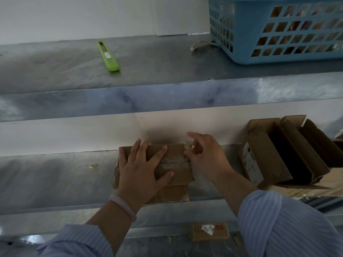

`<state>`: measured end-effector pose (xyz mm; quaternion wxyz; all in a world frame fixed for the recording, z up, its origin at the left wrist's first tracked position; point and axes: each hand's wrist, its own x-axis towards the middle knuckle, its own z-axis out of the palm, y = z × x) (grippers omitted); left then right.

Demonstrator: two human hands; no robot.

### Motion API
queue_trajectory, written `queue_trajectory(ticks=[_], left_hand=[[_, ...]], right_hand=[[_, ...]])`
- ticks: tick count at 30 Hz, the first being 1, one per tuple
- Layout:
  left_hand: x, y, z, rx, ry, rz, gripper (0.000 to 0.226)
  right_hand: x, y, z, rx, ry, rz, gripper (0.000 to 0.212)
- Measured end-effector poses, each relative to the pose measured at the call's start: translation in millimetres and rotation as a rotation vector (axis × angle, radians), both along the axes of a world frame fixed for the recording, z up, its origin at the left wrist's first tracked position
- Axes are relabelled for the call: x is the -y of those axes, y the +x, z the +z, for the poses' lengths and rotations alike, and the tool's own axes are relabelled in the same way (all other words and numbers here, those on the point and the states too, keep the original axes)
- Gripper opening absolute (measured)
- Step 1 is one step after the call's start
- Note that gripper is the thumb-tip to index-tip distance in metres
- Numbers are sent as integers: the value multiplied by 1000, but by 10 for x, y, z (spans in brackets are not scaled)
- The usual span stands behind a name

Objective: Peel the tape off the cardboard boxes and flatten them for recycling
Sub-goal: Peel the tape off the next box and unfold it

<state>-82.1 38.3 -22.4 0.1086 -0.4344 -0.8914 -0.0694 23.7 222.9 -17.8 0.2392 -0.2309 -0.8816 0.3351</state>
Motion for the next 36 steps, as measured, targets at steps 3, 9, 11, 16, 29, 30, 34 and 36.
queue_trajectory(ticks=[3,9,11,16,29,30,34,36], left_hand=[[-8,1,2,6,14,-6,69],[21,-7,-10,9,13,-14,69],[17,-9,-6,10,5,-14,69],[16,-14,-8,10,0,-33,69],[8,-46,-11,17,-16,-59,69],[14,-46,-10,22,-14,-59,69],[12,-42,5,35,-16,-55,70],[0,-43,19,40,-20,-49,71]], right_hand=[[18,-63,-4,-32,-112,-58,14],[-46,-135,44,-163,-705,-214,6],[-47,-158,63,-245,-872,-242,6],[-44,-207,-51,-318,-842,-365,9],[-222,-59,-169,-218,-1031,-96,15],[-225,-52,-158,-222,-1042,-59,16],[-235,-82,-56,-117,-1106,45,10],[-257,-92,-14,-53,-1095,46,15]])
